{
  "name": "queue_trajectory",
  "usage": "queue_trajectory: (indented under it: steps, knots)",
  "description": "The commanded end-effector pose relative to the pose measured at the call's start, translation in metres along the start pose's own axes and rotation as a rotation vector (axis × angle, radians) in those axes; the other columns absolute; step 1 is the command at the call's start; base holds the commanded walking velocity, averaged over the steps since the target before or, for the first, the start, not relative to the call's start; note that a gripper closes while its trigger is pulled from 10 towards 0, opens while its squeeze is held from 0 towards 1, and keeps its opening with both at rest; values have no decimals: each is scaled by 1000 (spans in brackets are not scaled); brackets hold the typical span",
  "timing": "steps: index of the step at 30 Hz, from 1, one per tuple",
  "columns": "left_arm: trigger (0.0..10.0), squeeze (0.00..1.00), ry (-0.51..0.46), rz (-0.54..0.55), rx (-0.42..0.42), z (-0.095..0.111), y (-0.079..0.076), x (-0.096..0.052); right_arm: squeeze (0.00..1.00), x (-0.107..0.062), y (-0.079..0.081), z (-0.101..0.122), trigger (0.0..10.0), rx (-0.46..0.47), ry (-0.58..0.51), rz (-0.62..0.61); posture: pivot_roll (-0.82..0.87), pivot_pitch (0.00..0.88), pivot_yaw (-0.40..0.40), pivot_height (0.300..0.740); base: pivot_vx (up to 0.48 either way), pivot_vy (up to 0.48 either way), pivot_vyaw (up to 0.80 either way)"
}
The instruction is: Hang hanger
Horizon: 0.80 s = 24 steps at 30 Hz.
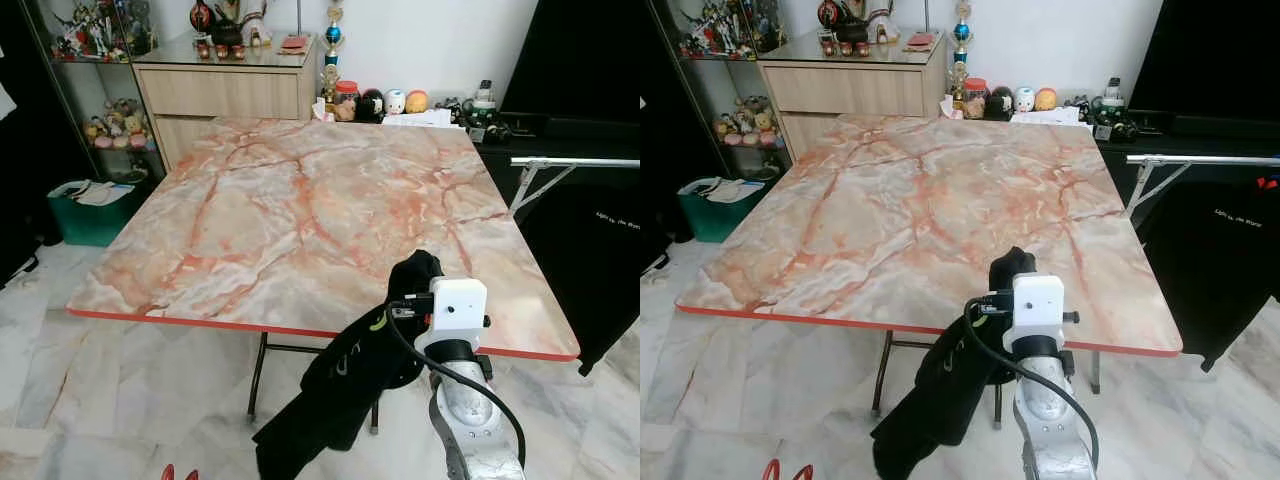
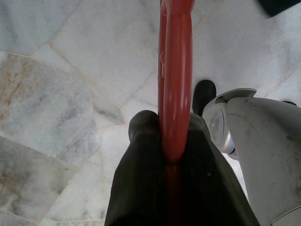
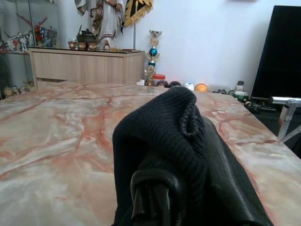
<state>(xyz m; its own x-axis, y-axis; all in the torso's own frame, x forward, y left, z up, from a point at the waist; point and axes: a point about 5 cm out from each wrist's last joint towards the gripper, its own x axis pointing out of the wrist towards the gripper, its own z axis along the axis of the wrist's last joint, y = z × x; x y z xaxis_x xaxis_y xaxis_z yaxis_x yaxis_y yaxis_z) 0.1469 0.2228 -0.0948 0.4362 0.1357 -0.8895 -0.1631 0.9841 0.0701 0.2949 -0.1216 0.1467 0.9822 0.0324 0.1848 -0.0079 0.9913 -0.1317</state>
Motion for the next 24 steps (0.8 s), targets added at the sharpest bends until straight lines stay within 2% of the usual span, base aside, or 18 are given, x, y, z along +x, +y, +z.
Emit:
queue_trajectory:
  steps: [1, 24]
  knots:
    - [10000, 0, -1, -1, -9, -1, 1, 0, 0, 4, -2, 7, 10000, 0, -38, -13, 26, 0, 32, 740, 0, 0, 0]
    - [10000, 0, -3, -11, -23, -2, 1, 0, 0, 10, -18, 6, 10000, -57, -47, -61, 28, 0, 34, 740, 0, 0, 0]
